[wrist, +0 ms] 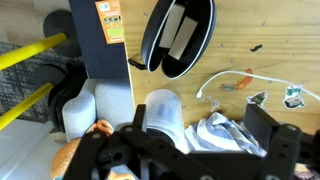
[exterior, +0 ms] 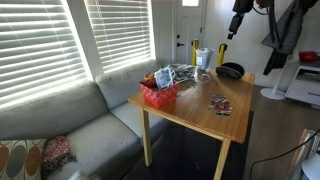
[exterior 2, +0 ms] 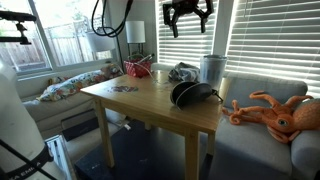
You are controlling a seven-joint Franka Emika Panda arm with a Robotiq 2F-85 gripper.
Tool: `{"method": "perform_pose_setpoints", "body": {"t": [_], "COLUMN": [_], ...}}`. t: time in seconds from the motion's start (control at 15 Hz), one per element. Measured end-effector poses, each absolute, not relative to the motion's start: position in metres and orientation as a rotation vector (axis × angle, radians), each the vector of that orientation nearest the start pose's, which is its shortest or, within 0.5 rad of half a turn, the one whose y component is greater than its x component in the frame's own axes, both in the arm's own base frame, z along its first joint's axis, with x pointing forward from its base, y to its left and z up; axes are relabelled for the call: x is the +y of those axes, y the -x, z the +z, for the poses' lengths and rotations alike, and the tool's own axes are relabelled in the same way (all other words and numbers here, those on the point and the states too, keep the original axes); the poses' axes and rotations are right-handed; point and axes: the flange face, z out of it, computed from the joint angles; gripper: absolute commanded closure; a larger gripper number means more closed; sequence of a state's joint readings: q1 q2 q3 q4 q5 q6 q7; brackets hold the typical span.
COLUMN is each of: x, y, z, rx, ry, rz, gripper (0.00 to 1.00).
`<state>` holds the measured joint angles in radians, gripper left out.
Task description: Remove the silver cup from the transparent bucket
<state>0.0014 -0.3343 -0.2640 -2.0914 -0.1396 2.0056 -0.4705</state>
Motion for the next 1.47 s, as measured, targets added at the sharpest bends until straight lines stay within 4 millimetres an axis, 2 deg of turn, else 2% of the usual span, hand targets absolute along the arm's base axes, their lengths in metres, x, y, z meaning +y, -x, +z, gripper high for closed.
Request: {"method": "perform_pose_setpoints", "body": {"t": [0.13, 0.93, 1.33, 1.4, 1.47], "x": [-0.146, -0.145, -0.132, -0.131, -0.132], "y": [-0.466, -0.472, -0.501, -0.506, -0.512], "z": [0.577, 0.579, 0.554, 0.548, 0.545], "rx": [-0.421, -0.444, -0.381, -0.359, -0.335], "ry": [3.23, 3.22, 3.174, 3.165, 3.159], "rz": [-0.327, -0.371, -0.403, -0.4, -0.404], "gripper": [0.0, 0.0, 0.0, 0.01, 0.07]}}
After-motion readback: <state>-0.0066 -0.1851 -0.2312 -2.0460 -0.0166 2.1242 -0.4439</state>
